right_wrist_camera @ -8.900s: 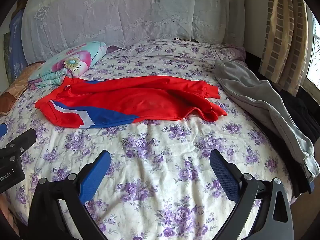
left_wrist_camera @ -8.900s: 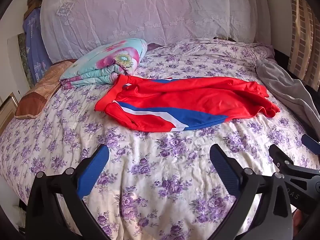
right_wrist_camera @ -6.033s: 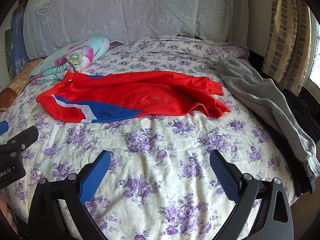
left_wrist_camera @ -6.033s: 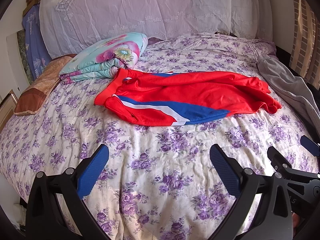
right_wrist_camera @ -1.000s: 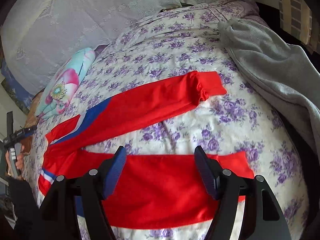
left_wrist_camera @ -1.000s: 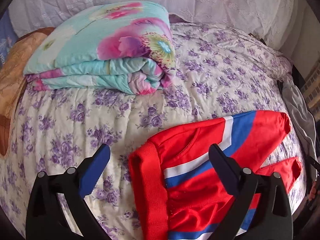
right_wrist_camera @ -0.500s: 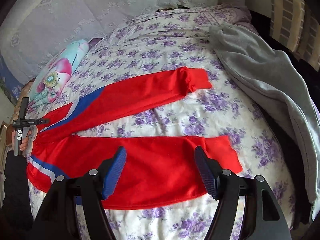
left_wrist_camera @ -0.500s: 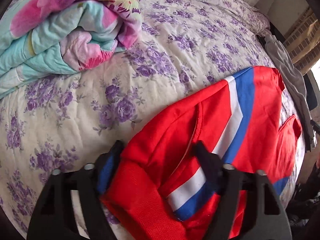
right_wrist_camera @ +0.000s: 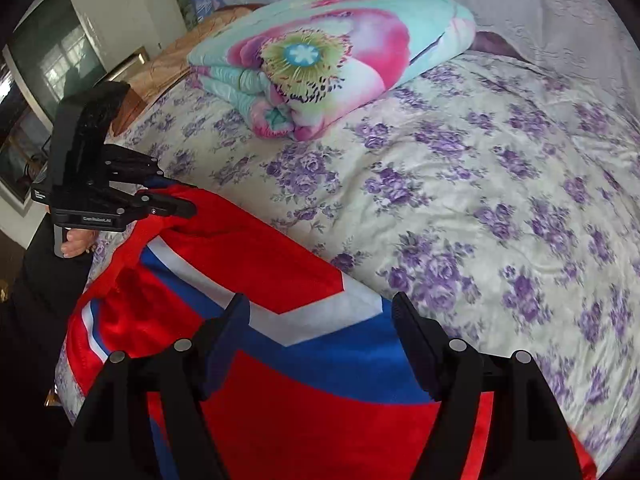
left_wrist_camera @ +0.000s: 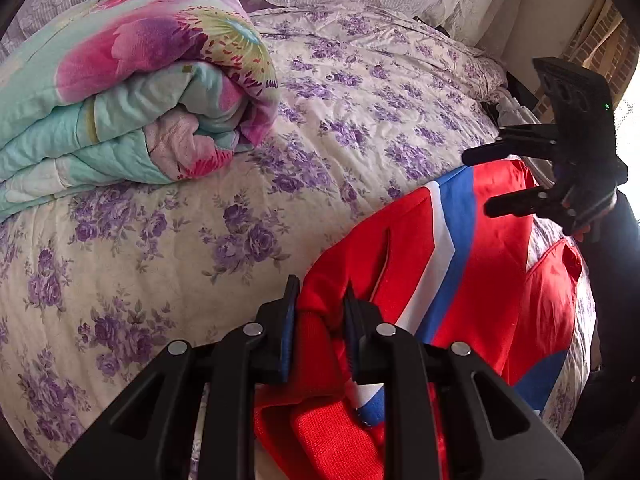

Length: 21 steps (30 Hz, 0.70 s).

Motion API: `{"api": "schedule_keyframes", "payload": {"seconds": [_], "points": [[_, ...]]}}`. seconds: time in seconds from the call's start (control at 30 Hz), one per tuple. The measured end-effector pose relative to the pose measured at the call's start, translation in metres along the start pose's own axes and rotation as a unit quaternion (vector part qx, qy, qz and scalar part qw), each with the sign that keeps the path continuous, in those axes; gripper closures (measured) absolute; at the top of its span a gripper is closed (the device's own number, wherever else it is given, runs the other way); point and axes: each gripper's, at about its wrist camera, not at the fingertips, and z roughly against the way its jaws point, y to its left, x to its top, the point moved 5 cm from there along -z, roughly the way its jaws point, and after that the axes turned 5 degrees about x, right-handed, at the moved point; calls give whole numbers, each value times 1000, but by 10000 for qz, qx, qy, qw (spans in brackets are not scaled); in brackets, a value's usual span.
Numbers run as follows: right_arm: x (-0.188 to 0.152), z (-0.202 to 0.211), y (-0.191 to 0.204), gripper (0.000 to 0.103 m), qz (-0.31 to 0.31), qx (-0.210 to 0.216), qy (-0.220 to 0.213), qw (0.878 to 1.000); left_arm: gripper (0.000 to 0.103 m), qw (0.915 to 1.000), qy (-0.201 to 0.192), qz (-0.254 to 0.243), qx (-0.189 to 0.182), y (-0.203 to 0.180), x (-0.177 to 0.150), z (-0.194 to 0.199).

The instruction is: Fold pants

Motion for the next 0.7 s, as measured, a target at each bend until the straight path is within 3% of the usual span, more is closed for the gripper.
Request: {"api": "schedule_keyframes", "payload": {"seconds": [0.23, 0.37, 0.43, 0.47, 0.57, 0.7], "points": [[14, -43, -16, 29, 194, 496, 621, 9966, 84, 9998, -93, 55, -159, 2, -1, 4], [0, -68, -27, 30, 44, 613, 997, 9931, 84, 9999, -92, 13, -124, 0, -1, 3], [-6, -62, -18, 70, 243, 778, 827, 9932, 84, 9999, -58, 27, -98, 0, -2, 1], [-10, -59, -17, 96, 177, 1019, 870, 9908, 84, 9999, -53, 39, -95, 0, -1, 0], [-15, -46, -11, 96, 175, 1014, 710, 9922, 84, 10000, -84, 16, -39, -2, -1, 1], [-16, -32, -13, 96, -117, 643, 252, 9975, 84, 9996, -226, -88, 117, -11, 2, 11]]}}
